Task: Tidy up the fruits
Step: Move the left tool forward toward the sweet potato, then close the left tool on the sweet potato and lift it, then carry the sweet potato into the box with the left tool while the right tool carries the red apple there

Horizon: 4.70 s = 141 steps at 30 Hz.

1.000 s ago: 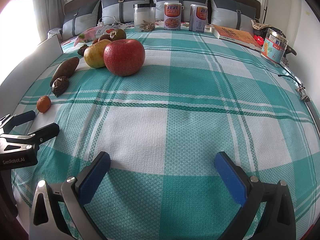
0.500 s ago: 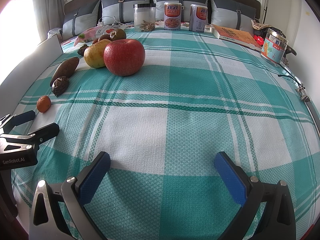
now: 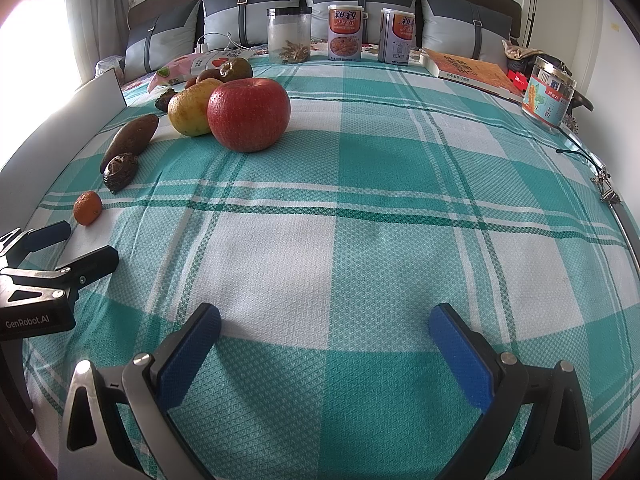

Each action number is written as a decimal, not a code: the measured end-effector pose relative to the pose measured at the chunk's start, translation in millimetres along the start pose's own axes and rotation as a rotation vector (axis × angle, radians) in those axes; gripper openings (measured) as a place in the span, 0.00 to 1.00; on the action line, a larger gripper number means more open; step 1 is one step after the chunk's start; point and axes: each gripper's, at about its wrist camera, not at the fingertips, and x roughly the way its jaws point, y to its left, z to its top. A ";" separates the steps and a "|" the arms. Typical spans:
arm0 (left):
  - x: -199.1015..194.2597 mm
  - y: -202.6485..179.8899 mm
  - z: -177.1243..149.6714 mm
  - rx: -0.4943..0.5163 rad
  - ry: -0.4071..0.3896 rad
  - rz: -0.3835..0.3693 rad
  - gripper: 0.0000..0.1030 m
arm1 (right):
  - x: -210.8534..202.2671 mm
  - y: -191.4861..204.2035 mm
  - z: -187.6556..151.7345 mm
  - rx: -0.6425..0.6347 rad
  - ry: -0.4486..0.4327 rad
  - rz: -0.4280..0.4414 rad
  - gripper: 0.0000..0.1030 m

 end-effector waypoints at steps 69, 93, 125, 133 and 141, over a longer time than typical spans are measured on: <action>-21.4 12.0 -11.3 0.033 0.162 -0.084 1.00 | -0.1 0.1 -0.3 0.003 -0.006 0.001 1.00; 55.4 58.8 141.3 -0.031 0.284 -0.170 0.64 | -0.3 0.4 -0.3 0.005 -0.009 0.001 1.00; -198.3 162.6 34.9 -0.430 -0.066 -0.324 0.39 | 63.8 31.1 164.9 -0.038 0.176 0.271 0.67; -218.5 248.4 13.6 -0.538 -0.066 -0.087 0.39 | -37.8 88.4 174.5 -0.061 0.105 0.525 0.67; -180.3 296.7 -39.3 -0.675 0.043 0.067 0.40 | -98.2 312.0 153.6 -0.344 0.152 0.862 0.67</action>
